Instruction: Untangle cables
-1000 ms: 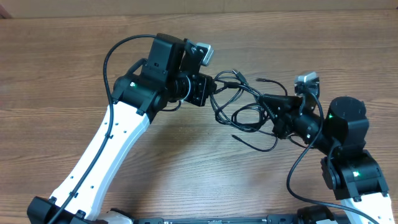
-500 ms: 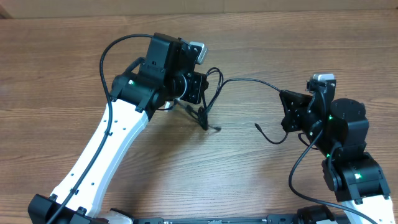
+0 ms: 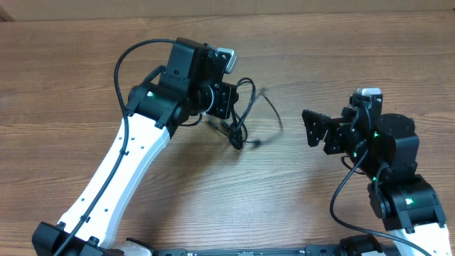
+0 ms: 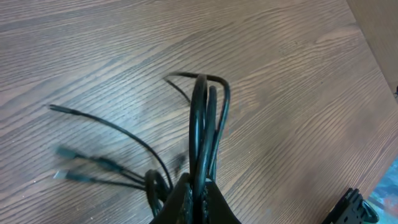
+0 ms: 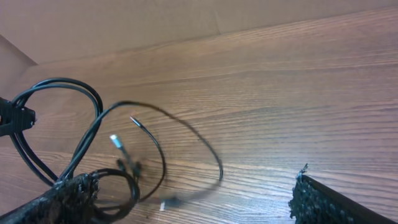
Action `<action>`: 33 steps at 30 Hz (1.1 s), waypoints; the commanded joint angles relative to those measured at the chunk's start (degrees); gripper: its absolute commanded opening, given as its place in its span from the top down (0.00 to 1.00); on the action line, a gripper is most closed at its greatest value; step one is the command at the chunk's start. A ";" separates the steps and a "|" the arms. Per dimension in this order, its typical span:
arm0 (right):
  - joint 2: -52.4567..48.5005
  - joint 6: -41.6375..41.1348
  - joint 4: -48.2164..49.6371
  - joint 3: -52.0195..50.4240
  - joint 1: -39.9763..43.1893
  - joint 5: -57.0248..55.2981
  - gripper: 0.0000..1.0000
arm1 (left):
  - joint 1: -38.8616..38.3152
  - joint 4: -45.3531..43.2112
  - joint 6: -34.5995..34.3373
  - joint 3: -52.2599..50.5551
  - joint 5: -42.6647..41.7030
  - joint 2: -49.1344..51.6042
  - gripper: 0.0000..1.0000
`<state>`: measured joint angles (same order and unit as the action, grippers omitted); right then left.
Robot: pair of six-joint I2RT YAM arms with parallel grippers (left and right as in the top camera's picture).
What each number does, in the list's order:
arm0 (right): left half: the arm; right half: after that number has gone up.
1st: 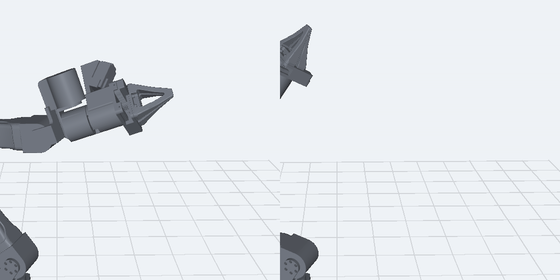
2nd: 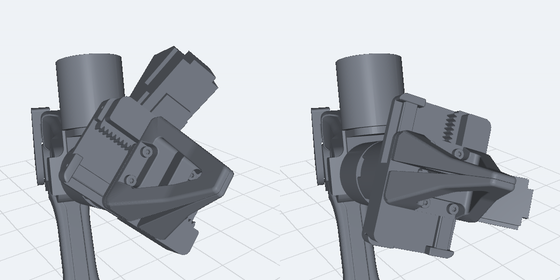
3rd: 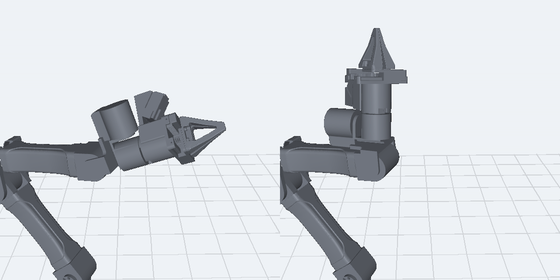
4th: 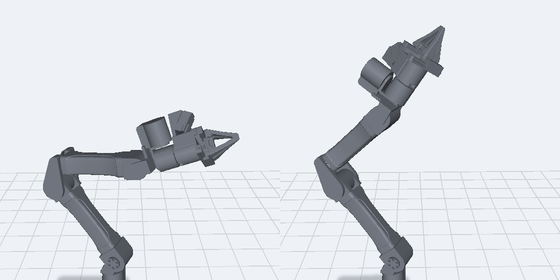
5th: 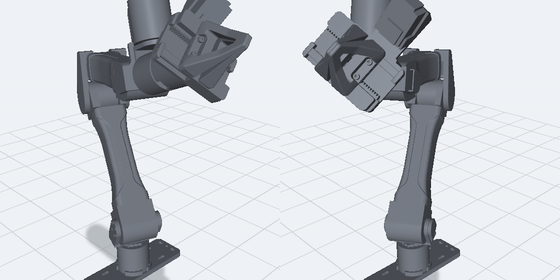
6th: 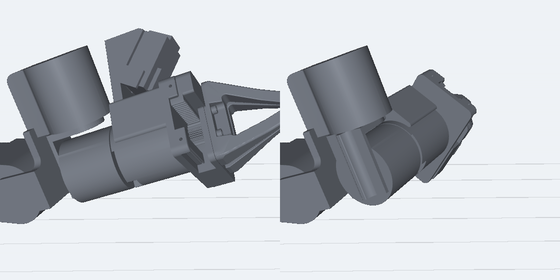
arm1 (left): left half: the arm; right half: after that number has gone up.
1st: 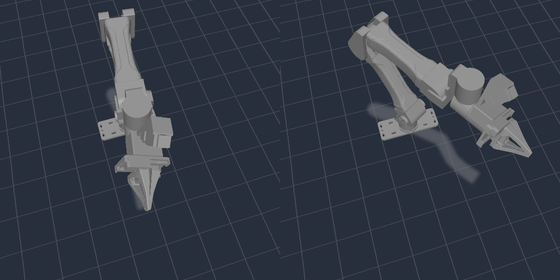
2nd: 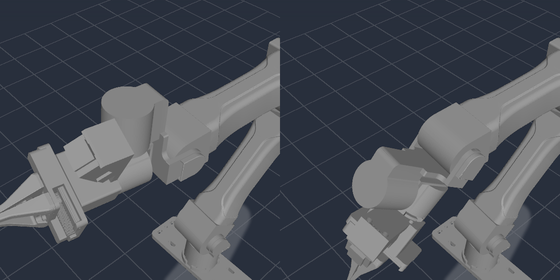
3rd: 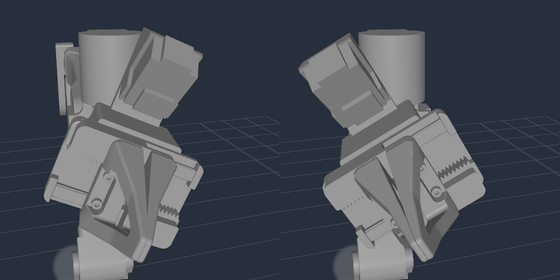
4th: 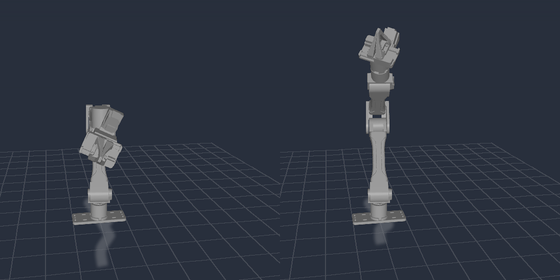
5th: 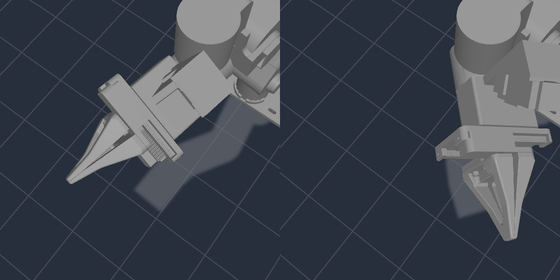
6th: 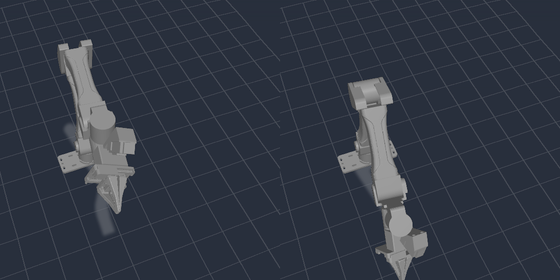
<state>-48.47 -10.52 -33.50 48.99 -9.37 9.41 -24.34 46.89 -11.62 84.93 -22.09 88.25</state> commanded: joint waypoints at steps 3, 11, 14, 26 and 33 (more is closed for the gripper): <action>0.83 -0.17 -0.07 1.77 0.22 4.90 0.00 | 0.31 -0.44 0.87 1.05 -2.58 0.15 0.96; 0.72 -0.20 -0.02 1.77 0.22 26.58 0.00 | 0.31 -5.64 -0.55 1.05 -13.66 0.15 0.96; 0.72 -2.51 -0.07 1.77 0.22 30.21 0.00 | 0.31 -8.07 -3.28 1.05 -14.19 0.15 0.96; -3.61 -6.64 -0.98 1.77 0.20 31.76 0.00 | 0.24 -21.75 -19.15 1.05 -18.51 0.15 0.96; -7.02 -3.96 -0.96 1.77 0.20 35.17 0.00 | 0.35 -24.79 -28.35 1.05 -15.65 0.15 0.96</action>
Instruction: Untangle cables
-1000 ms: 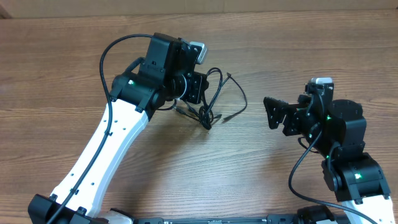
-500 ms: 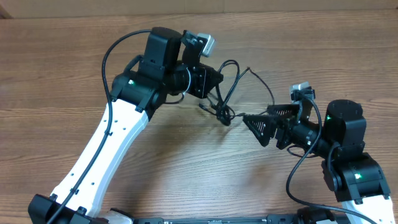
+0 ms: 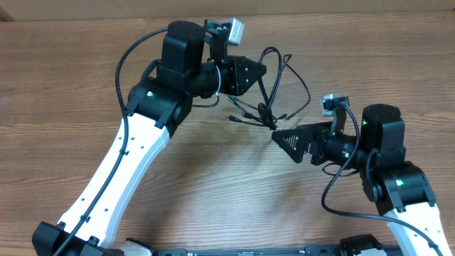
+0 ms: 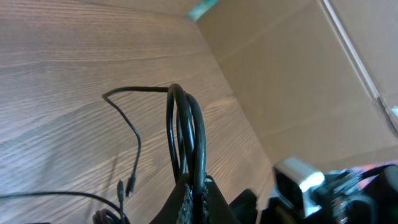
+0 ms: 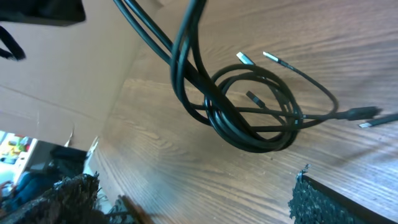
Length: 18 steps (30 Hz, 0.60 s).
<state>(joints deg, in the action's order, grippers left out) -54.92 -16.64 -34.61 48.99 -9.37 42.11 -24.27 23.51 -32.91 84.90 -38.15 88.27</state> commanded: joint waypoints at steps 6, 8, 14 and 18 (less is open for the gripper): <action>-0.76 10.01 0.20 1.77 0.04 2.75 0.00 | 0.24 -1.27 -19.67 1.07 1.66 0.13 0.96; -0.76 12.63 0.20 1.77 0.04 2.62 0.00 | 0.24 -1.25 -22.93 1.07 1.66 0.13 0.96; -0.76 18.58 0.20 1.77 0.04 -1.46 0.00 | 0.24 -1.25 -33.51 1.07 -1.16 0.13 0.96; -0.79 21.66 0.22 1.77 0.04 -3.10 0.00 | 0.24 -1.25 -40.09 1.07 -2.69 0.13 0.96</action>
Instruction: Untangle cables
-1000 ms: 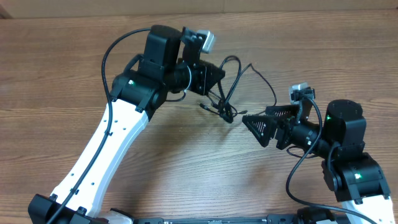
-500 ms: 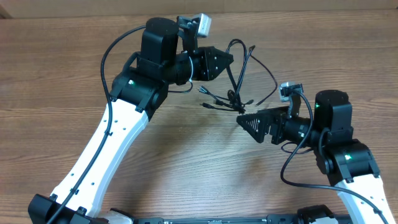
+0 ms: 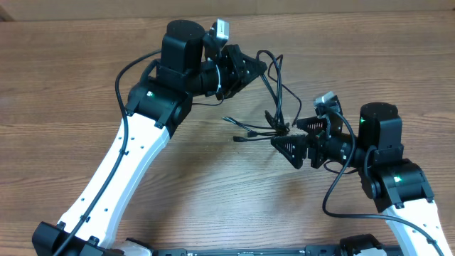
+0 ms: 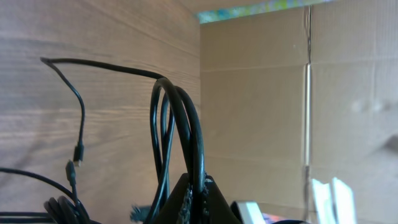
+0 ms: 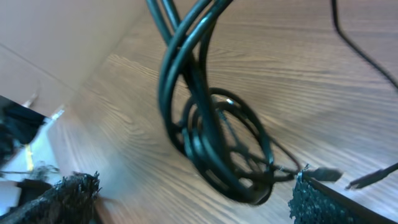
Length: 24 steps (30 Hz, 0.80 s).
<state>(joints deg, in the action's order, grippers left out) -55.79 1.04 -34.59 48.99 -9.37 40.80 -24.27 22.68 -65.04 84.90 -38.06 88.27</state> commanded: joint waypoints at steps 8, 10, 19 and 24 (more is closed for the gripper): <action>-0.37 6.49 0.20 1.77 0.04 -5.40 0.03 | 0.17 -0.42 -13.00 1.07 -6.91 0.13 0.96; -0.72 6.56 0.20 1.77 0.04 -5.38 0.16 | 0.17 -0.42 -13.03 1.07 -7.89 0.13 0.96; -1.46 6.56 -0.28 1.77 0.04 -5.35 0.79 | 0.24 -0.39 -13.03 1.07 -8.35 0.13 0.96; -1.46 6.51 -0.35 1.77 0.04 -5.14 0.92 | 0.24 -0.22 -12.96 1.07 -7.80 0.13 0.96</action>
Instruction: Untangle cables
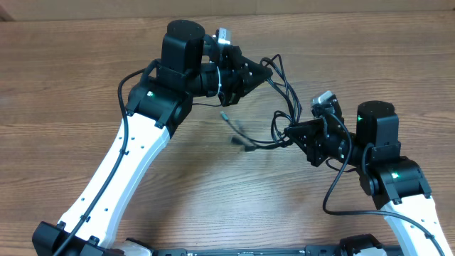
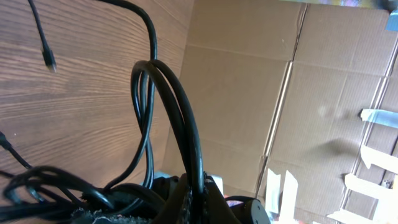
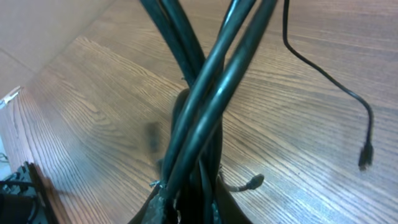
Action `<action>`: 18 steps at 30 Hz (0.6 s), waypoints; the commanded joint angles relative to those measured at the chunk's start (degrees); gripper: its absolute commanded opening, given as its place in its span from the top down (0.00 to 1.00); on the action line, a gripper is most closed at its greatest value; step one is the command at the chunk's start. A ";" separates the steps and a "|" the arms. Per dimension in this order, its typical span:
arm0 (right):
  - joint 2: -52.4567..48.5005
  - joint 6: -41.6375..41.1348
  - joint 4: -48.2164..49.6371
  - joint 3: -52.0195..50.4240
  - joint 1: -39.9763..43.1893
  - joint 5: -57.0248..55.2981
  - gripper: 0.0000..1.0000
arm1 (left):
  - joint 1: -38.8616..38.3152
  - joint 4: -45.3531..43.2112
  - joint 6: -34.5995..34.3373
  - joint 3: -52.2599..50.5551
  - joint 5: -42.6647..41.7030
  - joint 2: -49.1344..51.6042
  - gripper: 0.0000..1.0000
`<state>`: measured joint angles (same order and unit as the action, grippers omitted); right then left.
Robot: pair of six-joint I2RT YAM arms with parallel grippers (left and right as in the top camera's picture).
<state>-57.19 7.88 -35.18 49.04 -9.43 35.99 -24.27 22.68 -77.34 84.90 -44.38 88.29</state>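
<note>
A bundle of black cables (image 1: pixel 284 96) hangs in the air between the two arms. My left gripper (image 1: pixel 264 71) is shut on the upper loops, which arch up out of its fingers as a cable loop (image 2: pixel 168 93) in the left wrist view. My right gripper (image 1: pixel 290 131) is shut on the lower part of the bundle; crossed strands (image 3: pixel 211 74) rise from its jaws. Loose plug ends (image 1: pixel 238 135) dangle to the left, blurred. One thin end with a connector (image 3: pixel 365 154) hangs over the table.
The wooden table (image 1: pixel 71 85) spreads under both arms. Cardboard walls (image 2: pixel 249 74) stand behind the table. The left arm's white link (image 1: pixel 121 171) crosses the left half of the table.
My right gripper, open on either side of the hanging coil before, is now shut on the bundle. The loose plug ends have shifted left and look blurred.
At first my left gripper held the bundle low over the table while the right stood open far to the right. Then the left held the bundle raised, with the open right gripper near the coil, then flanking it. Both grippers now grip the bundle.
</note>
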 commanded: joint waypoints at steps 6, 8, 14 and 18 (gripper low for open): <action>-0.04 -2.08 -0.09 1.73 0.11 0.61 0.96 | 0.24 0.68 6.97 1.07 2.97 0.11 0.78; -0.04 -2.19 -0.07 1.73 0.11 1.40 0.96 | 0.24 3.48 12.41 1.07 5.75 0.11 0.44; 0.07 -4.81 0.87 1.73 0.11 3.30 0.96 | 0.24 14.60 32.06 1.07 11.58 0.11 0.01; 0.07 -6.36 2.69 1.73 0.13 6.43 0.96 | 0.24 18.18 40.28 1.07 11.56 0.11 0.01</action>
<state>-57.41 3.53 -34.04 49.04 -9.41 38.54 -24.27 39.29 -48.97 84.99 -34.50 88.29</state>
